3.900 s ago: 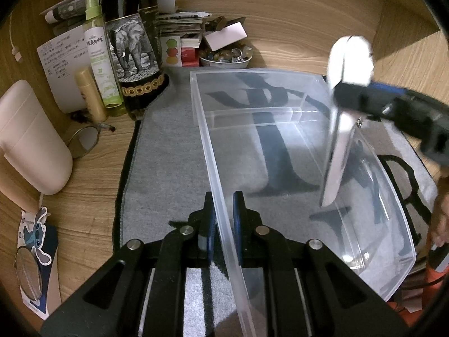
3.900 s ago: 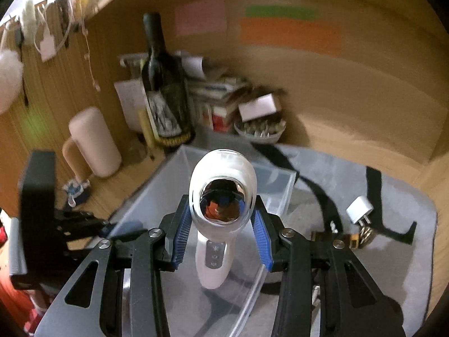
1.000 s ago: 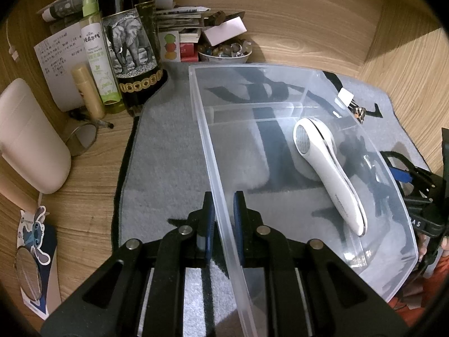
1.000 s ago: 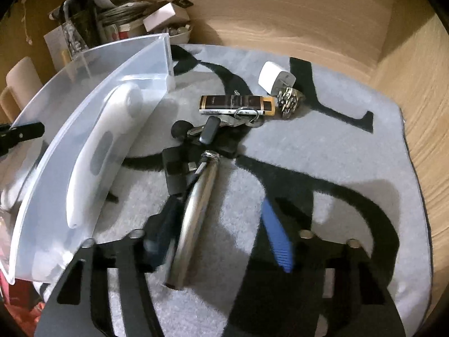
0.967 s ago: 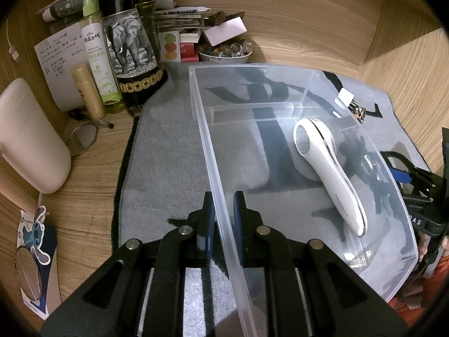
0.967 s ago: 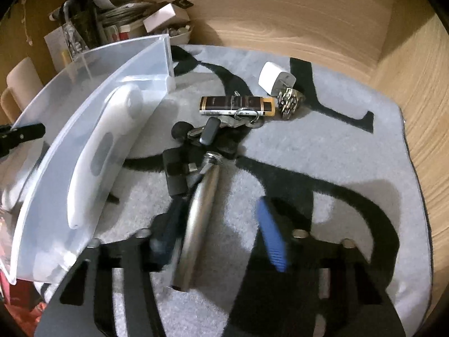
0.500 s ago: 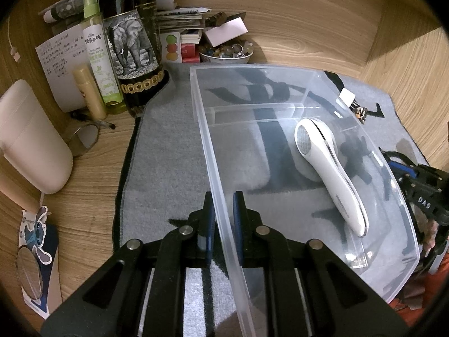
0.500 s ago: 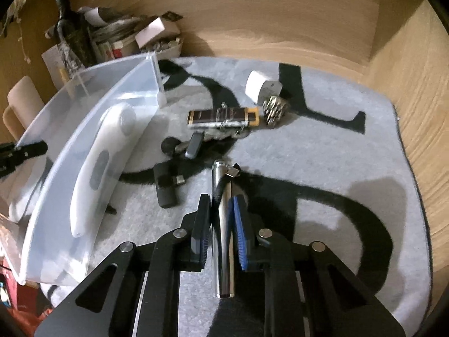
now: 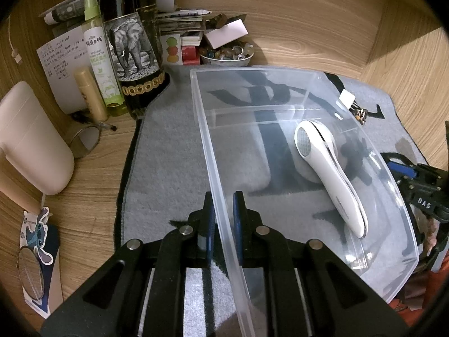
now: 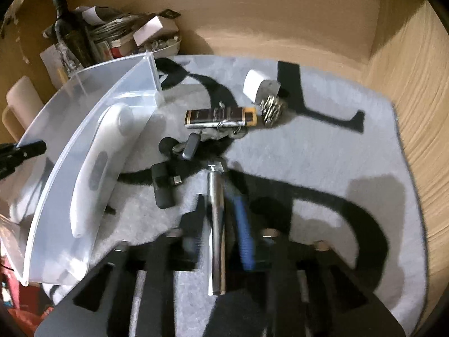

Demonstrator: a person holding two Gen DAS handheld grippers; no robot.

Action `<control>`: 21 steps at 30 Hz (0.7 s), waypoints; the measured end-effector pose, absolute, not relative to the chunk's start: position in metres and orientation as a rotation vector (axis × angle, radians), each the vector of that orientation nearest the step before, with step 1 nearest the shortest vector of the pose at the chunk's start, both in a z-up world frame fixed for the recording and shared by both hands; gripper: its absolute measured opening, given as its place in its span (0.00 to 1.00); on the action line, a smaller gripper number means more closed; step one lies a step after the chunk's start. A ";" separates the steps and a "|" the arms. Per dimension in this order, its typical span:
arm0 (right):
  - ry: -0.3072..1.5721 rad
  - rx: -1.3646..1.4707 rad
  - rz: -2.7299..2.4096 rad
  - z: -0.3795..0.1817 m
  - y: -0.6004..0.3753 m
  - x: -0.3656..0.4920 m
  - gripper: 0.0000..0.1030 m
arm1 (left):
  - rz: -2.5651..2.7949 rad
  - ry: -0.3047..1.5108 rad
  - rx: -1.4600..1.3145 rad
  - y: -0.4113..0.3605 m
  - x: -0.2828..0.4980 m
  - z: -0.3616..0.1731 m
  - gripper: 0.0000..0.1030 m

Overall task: Organize rigid objects
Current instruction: 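Lift the silver cylinder and lower it into the clear box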

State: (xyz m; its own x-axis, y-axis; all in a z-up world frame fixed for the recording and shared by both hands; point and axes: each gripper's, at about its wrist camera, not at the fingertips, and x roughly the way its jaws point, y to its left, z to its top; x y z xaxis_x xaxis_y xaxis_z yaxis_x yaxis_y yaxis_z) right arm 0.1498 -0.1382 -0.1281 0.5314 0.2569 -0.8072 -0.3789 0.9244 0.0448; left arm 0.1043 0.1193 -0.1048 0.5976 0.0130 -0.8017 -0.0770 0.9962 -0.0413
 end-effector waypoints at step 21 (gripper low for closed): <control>0.698 -0.125 0.387 -0.060 -0.132 0.134 0.14 | 0.056 0.908 -0.065 0.116 0.099 -0.101 0.11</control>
State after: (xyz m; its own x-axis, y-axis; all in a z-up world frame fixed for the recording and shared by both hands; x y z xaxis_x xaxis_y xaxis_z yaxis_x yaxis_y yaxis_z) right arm 0.1337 -0.1322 -0.0600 0.6984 0.3049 -0.6475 -0.3875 0.9217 0.0162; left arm 0.0994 0.1158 -0.1006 0.6144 0.0210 -0.7887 -0.0757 0.9966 -0.0324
